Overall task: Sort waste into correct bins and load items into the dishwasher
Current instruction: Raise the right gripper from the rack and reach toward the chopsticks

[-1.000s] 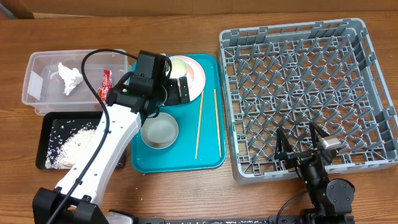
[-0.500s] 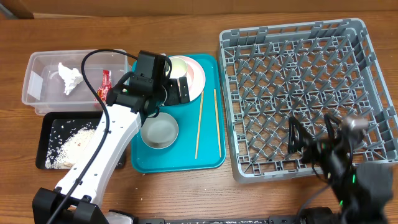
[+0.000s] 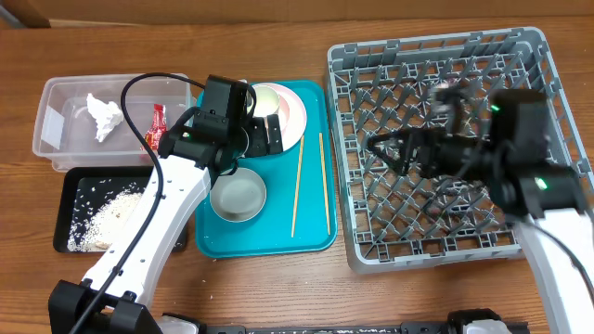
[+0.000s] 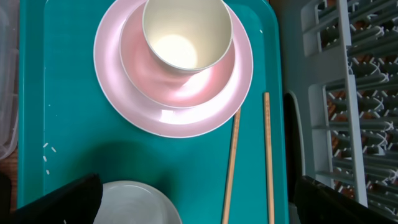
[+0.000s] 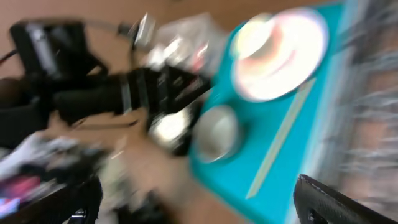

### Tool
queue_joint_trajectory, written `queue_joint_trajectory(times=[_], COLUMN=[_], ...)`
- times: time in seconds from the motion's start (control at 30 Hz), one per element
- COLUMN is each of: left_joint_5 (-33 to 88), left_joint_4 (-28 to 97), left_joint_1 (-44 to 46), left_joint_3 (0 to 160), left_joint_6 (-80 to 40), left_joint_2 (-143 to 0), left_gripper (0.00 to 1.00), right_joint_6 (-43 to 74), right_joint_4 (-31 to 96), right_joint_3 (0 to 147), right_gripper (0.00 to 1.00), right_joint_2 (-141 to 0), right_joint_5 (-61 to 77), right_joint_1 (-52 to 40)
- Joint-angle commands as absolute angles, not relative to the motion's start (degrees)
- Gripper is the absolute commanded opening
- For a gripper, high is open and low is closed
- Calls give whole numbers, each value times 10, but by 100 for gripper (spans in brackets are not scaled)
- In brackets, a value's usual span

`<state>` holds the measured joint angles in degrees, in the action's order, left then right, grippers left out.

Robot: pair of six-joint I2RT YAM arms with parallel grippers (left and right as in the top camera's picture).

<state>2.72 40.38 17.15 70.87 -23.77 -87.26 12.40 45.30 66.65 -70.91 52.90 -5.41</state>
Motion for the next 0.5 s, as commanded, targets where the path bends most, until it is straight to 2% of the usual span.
queue_joint_trajectory(times=[0.0,0.03,0.1,0.17,0.23,0.27,0.47], left_joint_5=[23,23,23,23,23,23,23], left_joint_4=[403,403,403,403,403,403,403], left_joint_1=[170,170,170,170,170,170,170], left_joint_3=[717,717,717,717,717,717,717], left_joint_6=[-229,-229,-229,-229,-229,-229,-229], left_joint_2=[-873,-873,-873,-873,-873,-873,-873], left_gripper=[100,100,100,100,100,100,100], right_joint_6=[125,125,125,125,125,131,208], right_joint_4=[454,454,453,453,453,453,440], right_joint_3=[676,676,676,676,676,676,676], right_gripper=[100,100,90,78,59,54,43], right_joint_2=[-756,-766,-783,-792,-795,-795,-795], right_joint_5=[695,696,688,649,594,559,316], right_joint_1=[-74,-79,-93,-113,-140,-159,-280])
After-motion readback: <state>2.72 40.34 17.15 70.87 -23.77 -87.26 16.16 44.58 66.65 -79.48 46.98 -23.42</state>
